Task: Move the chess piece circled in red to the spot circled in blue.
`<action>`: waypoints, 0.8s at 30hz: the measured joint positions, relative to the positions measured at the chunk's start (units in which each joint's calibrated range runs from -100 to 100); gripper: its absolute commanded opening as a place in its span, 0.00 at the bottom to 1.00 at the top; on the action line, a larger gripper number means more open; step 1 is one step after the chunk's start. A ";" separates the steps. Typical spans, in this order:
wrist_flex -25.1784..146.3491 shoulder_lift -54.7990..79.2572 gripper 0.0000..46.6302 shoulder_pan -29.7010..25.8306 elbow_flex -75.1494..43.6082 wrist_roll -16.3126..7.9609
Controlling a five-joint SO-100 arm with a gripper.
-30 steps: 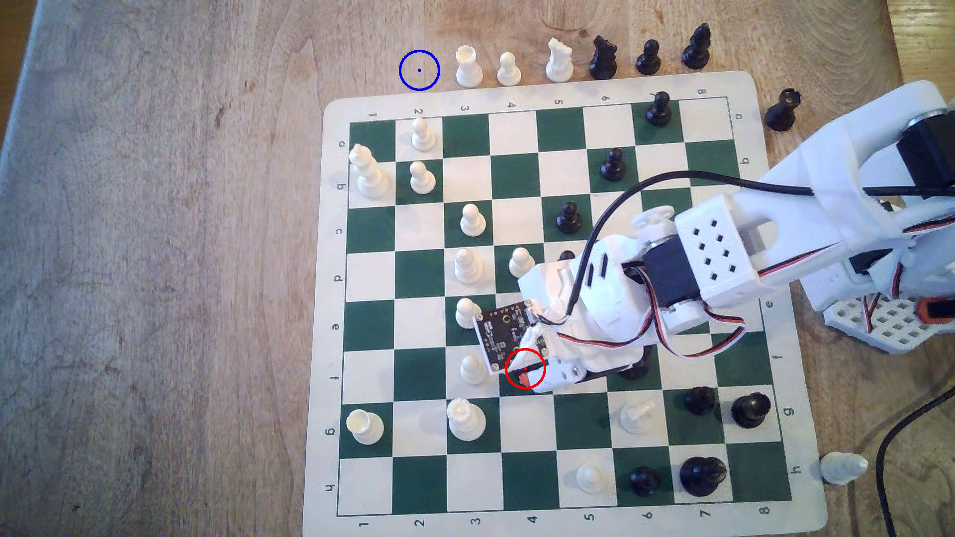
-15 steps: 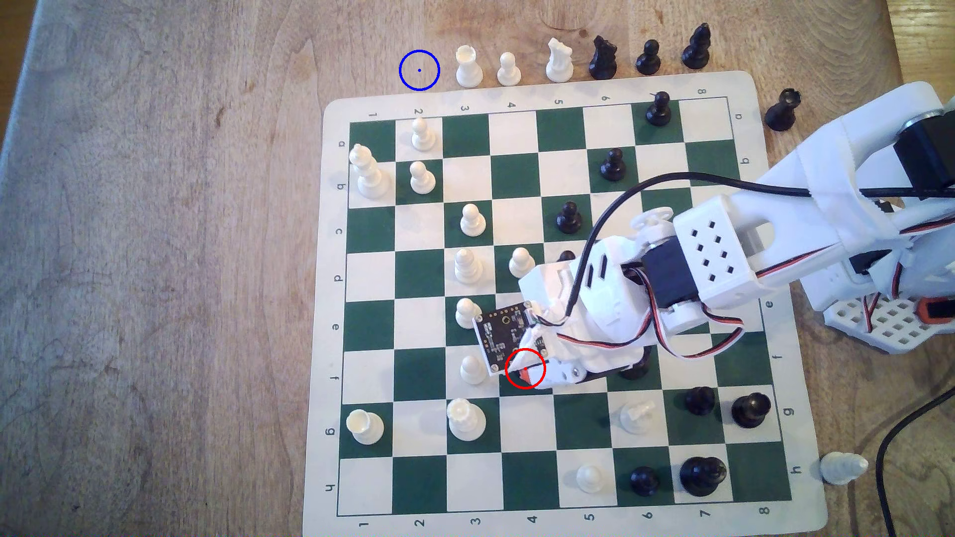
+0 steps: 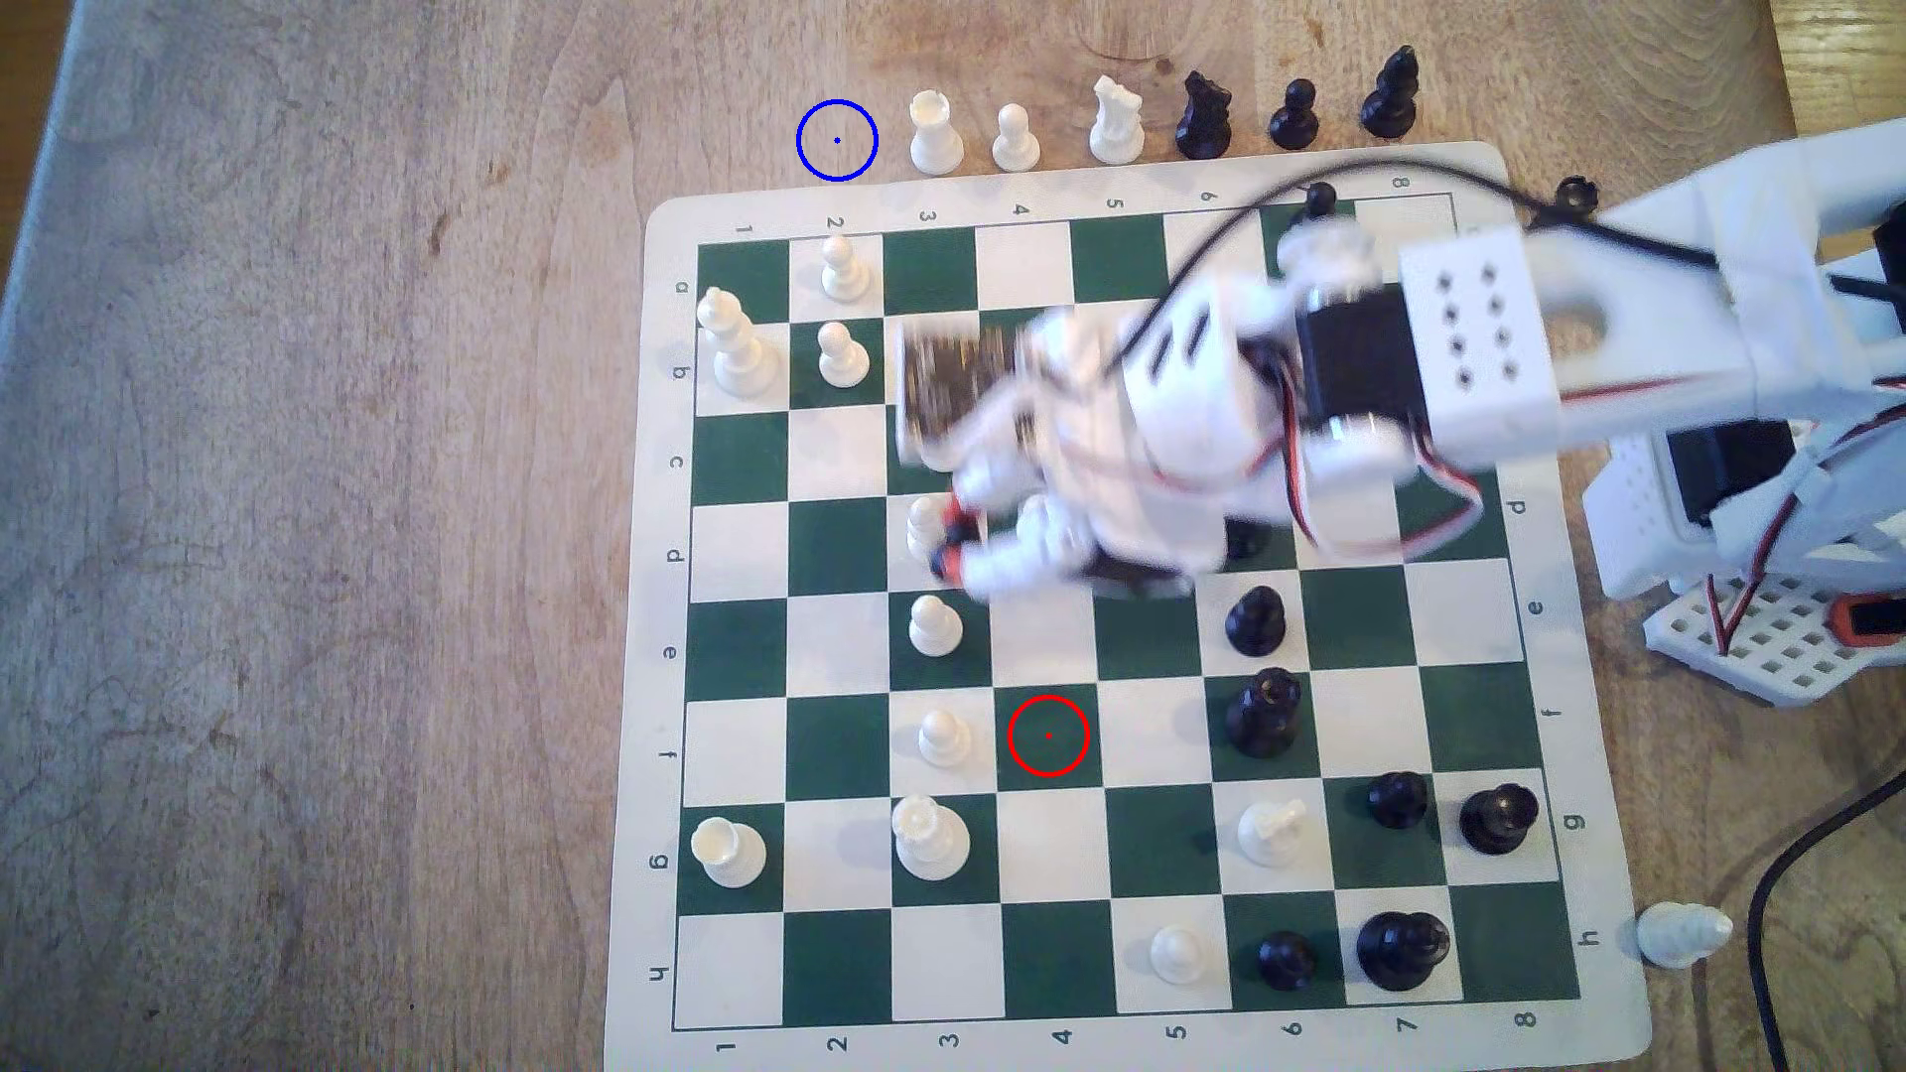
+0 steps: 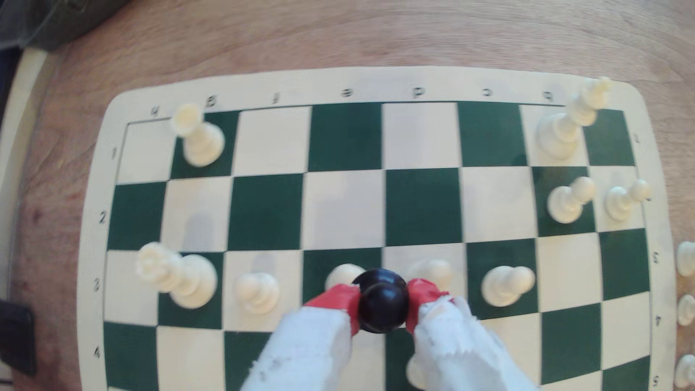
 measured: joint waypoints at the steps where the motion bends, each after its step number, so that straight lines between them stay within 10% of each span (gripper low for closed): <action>1: 0.32 0.00 0.01 1.62 -0.90 -0.10; 24: -2.07 26.39 0.01 20.43 -29.55 1.86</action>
